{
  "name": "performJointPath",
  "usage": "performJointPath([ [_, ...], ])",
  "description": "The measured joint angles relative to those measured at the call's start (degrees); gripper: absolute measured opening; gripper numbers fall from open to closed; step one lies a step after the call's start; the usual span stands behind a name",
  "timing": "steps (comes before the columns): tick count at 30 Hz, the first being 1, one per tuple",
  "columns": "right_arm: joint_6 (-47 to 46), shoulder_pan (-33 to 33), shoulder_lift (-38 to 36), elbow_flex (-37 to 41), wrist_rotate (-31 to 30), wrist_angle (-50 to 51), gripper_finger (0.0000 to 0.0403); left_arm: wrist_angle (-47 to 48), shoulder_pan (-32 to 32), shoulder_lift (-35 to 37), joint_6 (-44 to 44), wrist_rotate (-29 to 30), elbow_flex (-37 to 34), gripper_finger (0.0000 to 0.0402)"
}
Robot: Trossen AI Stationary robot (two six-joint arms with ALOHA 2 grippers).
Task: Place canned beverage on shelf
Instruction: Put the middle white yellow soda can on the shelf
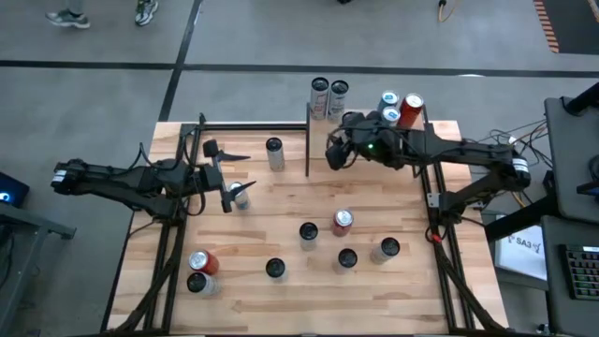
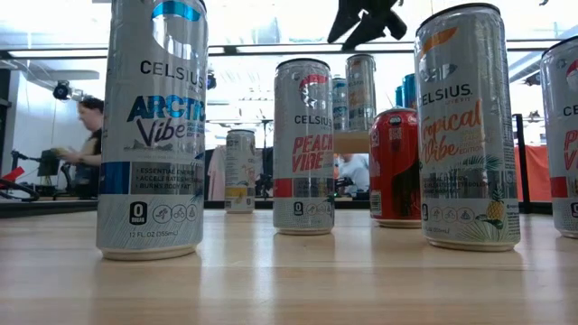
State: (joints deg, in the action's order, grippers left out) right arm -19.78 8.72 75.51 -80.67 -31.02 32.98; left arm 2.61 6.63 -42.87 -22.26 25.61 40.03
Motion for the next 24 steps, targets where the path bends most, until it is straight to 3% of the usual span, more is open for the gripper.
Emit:
performJointPath([
  [6, -3.2, 1.24, 2.99, -2.62, -1.48, 8.98, 0.0047, 0.0, 0.0, 0.0, -0.17, 0.0, 0.0, 0.0292],
  [8, -3.2, 1.98, 3.63, -2.66, -2.0, 10.17, 0.0019, 0.02, 0.0, 0.0, -0.26, 0.0, 0.0, 0.0292],
  [24, 0.92, 9.12, 4.65, -2.75, -2.04, 12.16, 0.0009, 0.53, 0.0, 0.0, -0.77, 0.0, -0.04, 0.0292],
])
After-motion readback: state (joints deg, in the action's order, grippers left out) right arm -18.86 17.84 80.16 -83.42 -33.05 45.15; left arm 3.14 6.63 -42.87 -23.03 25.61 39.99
